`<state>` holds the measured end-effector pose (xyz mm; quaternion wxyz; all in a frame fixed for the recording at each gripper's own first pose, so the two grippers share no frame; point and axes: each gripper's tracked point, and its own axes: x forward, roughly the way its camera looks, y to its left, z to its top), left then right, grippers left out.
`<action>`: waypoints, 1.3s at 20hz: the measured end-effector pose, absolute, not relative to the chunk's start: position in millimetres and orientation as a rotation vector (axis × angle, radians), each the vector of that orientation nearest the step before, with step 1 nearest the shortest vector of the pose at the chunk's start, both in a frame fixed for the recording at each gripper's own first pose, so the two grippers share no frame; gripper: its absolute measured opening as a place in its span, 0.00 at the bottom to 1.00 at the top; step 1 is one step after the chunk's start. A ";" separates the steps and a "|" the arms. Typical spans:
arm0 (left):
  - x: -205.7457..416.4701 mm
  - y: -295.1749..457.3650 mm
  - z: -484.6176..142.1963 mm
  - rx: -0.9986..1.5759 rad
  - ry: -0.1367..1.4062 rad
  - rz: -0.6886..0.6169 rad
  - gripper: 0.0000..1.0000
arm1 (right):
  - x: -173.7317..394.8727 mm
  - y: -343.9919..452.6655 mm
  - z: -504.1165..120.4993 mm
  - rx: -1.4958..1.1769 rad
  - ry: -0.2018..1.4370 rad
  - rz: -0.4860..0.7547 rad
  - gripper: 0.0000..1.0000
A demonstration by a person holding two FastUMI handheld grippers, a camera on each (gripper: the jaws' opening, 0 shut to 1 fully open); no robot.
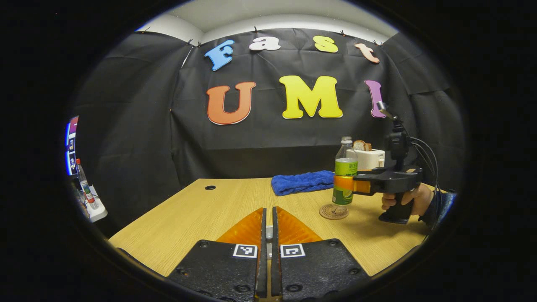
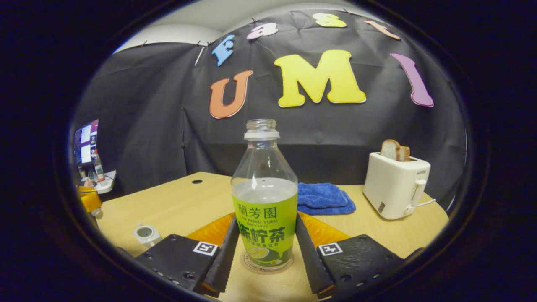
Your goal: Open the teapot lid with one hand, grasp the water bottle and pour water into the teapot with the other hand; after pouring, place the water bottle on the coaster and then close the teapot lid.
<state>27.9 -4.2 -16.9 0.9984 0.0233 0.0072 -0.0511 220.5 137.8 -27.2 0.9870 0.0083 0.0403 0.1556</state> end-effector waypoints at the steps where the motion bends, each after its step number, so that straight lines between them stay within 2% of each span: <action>1: 26.8 -3.1 -18.7 0.046 0.017 -0.100 0.06 | 226.0 139.2 -33.2 0.013 0.090 0.307 0.73; 5: 23.5 1.1 -27.1 0.043 0.031 -0.097 0.06 | 239.3 137.2 -52.7 0.010 0.095 0.294 0.75; 11: 23.5 -1.5 -30.0 0.036 0.039 -0.102 0.06 | 231.1 140.6 -54.7 0.024 0.112 0.310 0.76; 12: 23.0 -2.3 -29.9 0.037 0.037 -0.102 0.06 | 229.4 143.0 -55.7 0.026 0.116 0.313 0.74; 16: 21.4 -3.9 -27.0 0.039 0.029 -0.109 0.06 | 221.7 146.4 -60.6 0.019 0.152 0.331 0.77; 17: 21.9 -4.2 -25.6 0.040 0.028 -0.110 0.06 | 217.9 146.2 -61.0 0.018 0.158 0.337 0.86; 19: 22.5 -4.2 -24.1 0.045 0.027 -0.110 0.06 | 208.6 139.5 -56.4 0.016 0.156 0.334 0.97; 26: 39.5 -12.1 -18.8 0.042 0.012 -0.119 0.06 | 159.4 94.4 -42.5 0.003 0.084 0.311 0.98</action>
